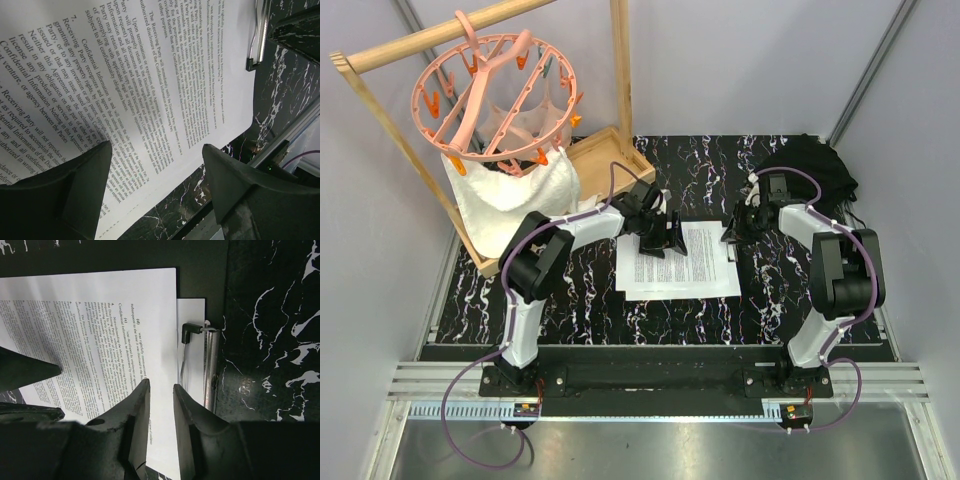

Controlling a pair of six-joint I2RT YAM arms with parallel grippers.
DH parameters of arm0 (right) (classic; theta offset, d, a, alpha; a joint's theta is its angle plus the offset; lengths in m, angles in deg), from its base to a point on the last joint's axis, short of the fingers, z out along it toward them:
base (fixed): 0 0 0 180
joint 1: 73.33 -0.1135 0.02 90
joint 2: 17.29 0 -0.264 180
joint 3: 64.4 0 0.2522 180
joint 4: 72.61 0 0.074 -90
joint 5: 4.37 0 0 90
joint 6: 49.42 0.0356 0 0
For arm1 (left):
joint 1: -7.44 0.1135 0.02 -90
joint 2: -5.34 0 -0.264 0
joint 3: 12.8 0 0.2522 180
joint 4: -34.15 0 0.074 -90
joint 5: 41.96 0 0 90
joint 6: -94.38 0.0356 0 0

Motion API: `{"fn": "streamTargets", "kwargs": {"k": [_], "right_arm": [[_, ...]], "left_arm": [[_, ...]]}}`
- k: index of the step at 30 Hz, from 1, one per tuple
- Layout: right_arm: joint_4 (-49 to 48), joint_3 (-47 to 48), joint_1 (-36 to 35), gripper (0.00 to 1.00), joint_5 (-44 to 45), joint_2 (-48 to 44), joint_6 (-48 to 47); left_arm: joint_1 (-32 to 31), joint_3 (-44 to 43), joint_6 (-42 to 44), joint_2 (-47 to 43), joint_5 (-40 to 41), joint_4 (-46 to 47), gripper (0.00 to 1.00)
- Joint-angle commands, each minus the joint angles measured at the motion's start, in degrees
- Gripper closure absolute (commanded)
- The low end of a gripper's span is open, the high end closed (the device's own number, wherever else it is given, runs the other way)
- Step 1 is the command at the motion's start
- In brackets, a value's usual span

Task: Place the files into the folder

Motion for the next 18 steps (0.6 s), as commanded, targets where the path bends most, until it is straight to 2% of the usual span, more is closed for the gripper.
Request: {"fn": "streamTargets", "kwargs": {"k": [1, 11, 15, 18], "right_arm": [[0.3, 0.3, 0.4, 0.67, 1.8, 1.2, -1.3], [-1.3, 0.8, 0.4, 0.71, 1.6, 5.9, -1.5], [-2.2, 0.6, 0.4, 0.83, 1.8, 6.7, -0.9], [-2.7, 0.5, 0.4, 0.83, 1.5, 6.6, -0.3]], "left_arm": [[-0.7, -3.3, 0.3, 1.1, -2.1, 2.0, 0.23], [-1.0, -5.6, -0.1, 4.0, -1.4, 2.0, 0.23], [-1.1, -6.2, 0.0, 5.8, -0.8, 1.9, 0.24], [-1.1, -6.3, 0.1, 6.9, 0.0, 1.5, 0.24]]}}
